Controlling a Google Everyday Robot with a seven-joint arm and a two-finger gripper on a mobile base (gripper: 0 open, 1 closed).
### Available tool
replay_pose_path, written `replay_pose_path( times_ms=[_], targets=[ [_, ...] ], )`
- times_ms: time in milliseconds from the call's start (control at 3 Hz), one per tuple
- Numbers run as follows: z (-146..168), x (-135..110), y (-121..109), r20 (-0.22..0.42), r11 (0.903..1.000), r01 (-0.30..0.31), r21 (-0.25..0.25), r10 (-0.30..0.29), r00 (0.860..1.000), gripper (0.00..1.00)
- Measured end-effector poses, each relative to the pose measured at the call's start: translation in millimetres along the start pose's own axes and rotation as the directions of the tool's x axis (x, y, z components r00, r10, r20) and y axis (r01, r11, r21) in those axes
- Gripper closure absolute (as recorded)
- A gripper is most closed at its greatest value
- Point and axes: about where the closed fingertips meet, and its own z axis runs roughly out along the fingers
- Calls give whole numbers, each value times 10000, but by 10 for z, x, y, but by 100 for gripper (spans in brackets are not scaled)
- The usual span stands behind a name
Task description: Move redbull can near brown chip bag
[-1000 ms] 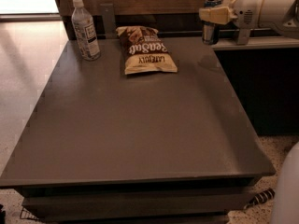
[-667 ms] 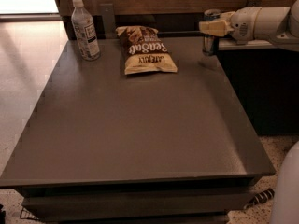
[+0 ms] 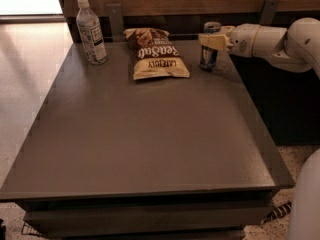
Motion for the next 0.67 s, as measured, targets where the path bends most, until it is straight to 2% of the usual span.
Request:
replay_pose_path(
  times_ms=[333,667],
  targets=[
    [90,81,91,269,9999,-13,-141,17,9996,100],
    [70,230,161,369,9999,-101,-67,104,9993,100]
  ],
)
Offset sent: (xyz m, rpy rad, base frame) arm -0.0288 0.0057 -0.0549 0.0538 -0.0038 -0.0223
